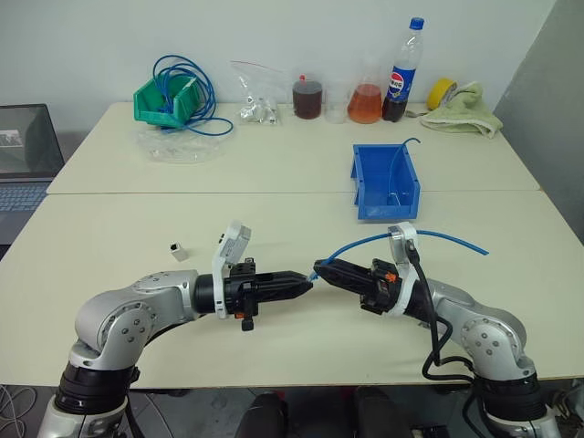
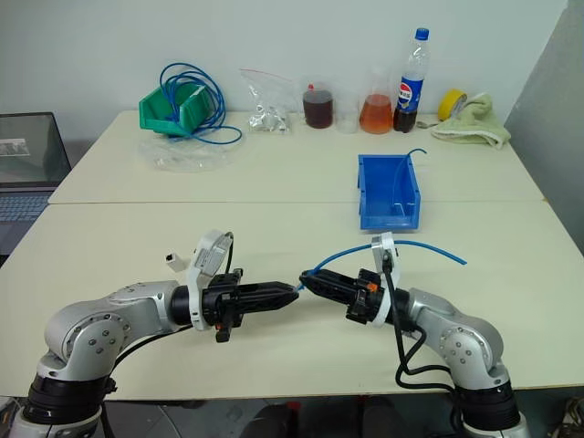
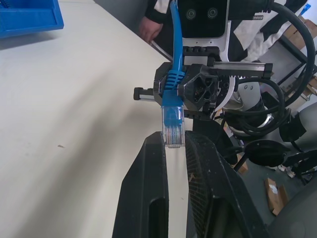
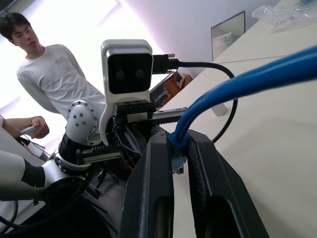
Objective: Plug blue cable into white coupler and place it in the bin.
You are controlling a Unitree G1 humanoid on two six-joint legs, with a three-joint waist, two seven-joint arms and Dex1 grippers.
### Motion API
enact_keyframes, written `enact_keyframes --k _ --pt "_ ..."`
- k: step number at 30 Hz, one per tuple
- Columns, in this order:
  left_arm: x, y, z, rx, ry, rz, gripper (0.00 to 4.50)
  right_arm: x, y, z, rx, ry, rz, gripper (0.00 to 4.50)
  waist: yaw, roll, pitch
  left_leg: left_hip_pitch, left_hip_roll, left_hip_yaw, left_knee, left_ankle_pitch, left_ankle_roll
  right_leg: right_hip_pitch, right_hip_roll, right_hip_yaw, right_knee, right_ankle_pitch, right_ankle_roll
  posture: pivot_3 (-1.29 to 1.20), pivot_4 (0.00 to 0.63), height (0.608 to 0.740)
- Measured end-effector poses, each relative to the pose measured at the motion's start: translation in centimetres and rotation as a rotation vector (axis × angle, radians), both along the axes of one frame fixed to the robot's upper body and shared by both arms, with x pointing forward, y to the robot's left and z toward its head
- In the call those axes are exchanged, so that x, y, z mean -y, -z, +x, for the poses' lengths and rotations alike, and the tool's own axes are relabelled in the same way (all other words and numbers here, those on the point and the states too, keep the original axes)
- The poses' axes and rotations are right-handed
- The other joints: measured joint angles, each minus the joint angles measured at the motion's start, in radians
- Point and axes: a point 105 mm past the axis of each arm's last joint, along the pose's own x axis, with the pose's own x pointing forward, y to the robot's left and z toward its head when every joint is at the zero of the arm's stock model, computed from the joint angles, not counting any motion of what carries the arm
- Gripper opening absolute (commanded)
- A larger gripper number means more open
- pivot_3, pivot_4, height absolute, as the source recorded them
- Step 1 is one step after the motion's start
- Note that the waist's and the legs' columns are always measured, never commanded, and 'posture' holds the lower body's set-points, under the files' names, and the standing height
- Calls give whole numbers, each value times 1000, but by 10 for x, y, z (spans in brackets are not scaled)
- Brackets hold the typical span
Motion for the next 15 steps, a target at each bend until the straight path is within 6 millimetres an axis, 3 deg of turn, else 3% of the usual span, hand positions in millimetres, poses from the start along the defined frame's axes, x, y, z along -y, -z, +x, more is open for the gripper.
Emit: enact_keyframes --k 2,3,15 --pt "0 0 1 15 -4 5 227 1 0 0 0 1 -4 128 0 0 0 0 0 0 0 0 0 0 0 0 0 0 0 0 150 740" --pt "0 0 1 19 -4 4 929 1 0 0 -1 -1 -2 128 0 0 0 0 0 0 0 0 0 0 0 0 0 0 0 0 150 740" --pt "-1 -1 1 36 -13 -8 3321 5 -1 0 -6 0 -8 126 0 0 0 0 0 0 0 0 0 0 0 0 0 0 0 0 150 740"
